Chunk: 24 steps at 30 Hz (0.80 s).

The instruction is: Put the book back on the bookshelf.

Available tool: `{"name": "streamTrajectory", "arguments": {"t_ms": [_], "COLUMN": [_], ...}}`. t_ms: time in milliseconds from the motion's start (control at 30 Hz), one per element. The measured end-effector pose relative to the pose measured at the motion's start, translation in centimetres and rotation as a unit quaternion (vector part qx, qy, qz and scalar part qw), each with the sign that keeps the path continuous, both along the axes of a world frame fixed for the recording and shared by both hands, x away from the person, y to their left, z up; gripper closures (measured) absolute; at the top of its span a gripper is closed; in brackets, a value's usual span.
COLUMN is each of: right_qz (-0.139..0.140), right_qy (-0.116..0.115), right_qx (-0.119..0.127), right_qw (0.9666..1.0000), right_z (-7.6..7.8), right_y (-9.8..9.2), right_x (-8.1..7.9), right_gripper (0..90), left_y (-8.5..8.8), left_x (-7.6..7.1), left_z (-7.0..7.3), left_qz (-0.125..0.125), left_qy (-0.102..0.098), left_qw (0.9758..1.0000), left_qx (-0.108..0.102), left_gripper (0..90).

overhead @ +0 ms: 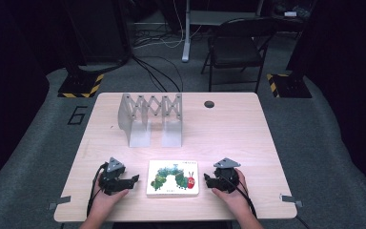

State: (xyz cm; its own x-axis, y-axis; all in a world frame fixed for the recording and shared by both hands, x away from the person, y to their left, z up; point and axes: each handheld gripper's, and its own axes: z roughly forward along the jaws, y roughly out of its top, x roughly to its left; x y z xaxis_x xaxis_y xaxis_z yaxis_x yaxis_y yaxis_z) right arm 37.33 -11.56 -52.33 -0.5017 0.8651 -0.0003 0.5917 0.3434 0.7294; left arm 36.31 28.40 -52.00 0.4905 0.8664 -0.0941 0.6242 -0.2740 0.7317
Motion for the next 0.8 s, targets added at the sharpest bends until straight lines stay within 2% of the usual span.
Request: {"name": "streamTrajectory", "arguments": {"t_ms": [33,100,167,233,300,333,367,433,467,500,600,667,700,800], "right_qz": [-0.002,0.003,0.0,-0.017,-0.011,-0.017,-0.025,-0.023,-0.034,-0.039,-0.029,-0.03,-0.037,-0.024], "right_qy": [0.002,0.003,0.007,0.019,0.015,0.022,0.026,0.027,0.036,0.041,0.037,0.043,0.05,0.055], "right_qx": [-0.003,-0.009,-0.005,0.005,0.003,0.008,0.017,0.016,0.024,0.027,0.022,0.026,0.038,0.032], "right_qw": [1.0,1.0,1.0,0.9997,0.9998,0.9996,0.9992,0.9992,0.9985,0.9981,0.9986,0.9983,0.9973,0.9977], "right_z": [0.1,0.3,0.4,0.7,0.8,1.1,1.2,1.3,1.4,1.5,1.6,1.7,1.9,2.0], "right_y": [0.0,-0.2,-0.3,-0.4,-0.6,-0.8,-0.8,-1.0,-0.9,-0.9,-1.2,-1.1,-0.9,-0.9], "right_x": [-0.1,-0.2,-0.3,-0.6,-0.5,-0.6,-0.7,-0.7,-0.8,-0.9,-0.7,-0.8,-0.9,-0.9], "right_gripper": [35.7,36.5,36.7,38.2,38.6,40.4,40.6,41.3,41.7,42.1,42.6,42.8,43.3,43.2], "left_y": [0.0,0.1,0.1,-0.2,-0.3,-0.4,-0.5,-0.6,-0.7,-0.7,-0.9,-0.9,-1.0,-1.1], "left_x": [0.0,-0.1,-0.3,-0.6,-0.7,-0.9,-1.0,-1.0,-1.0,-1.0,-1.1,-1.2,-1.3,-1.5], "left_z": [0.1,0.4,0.5,0.8,0.9,1.1,1.2,1.5,1.4,1.5,1.6,1.6,1.7,2.0], "left_qz": [0.003,0.003,0.004,-0.004,-0.004,-0.013,-0.014,-0.02,-0.017,-0.02,-0.018,-0.019,-0.013,-0.019], "left_qy": [-0.005,0.0,-0.002,-0.003,-0.007,-0.007,-0.007,-0.006,-0.009,-0.004,-0.005,-0.001,-0.004,-0.004], "left_qw": [1.0,1.0,1.0,1.0,1.0,0.9999,0.9999,0.9998,0.9998,0.9998,0.9998,0.9998,0.9998,0.9997], "left_qx": [-0.004,-0.006,-0.006,-0.001,0.003,0.005,0.003,0.0,-0.005,-0.008,-0.008,-0.007,-0.011,-0.012], "left_gripper": [30.7,31.9,32.1,33.0,33.1,33.9,33.9,33.9,34.0,34.3,34.9,35.4,35.6,35.6]}}
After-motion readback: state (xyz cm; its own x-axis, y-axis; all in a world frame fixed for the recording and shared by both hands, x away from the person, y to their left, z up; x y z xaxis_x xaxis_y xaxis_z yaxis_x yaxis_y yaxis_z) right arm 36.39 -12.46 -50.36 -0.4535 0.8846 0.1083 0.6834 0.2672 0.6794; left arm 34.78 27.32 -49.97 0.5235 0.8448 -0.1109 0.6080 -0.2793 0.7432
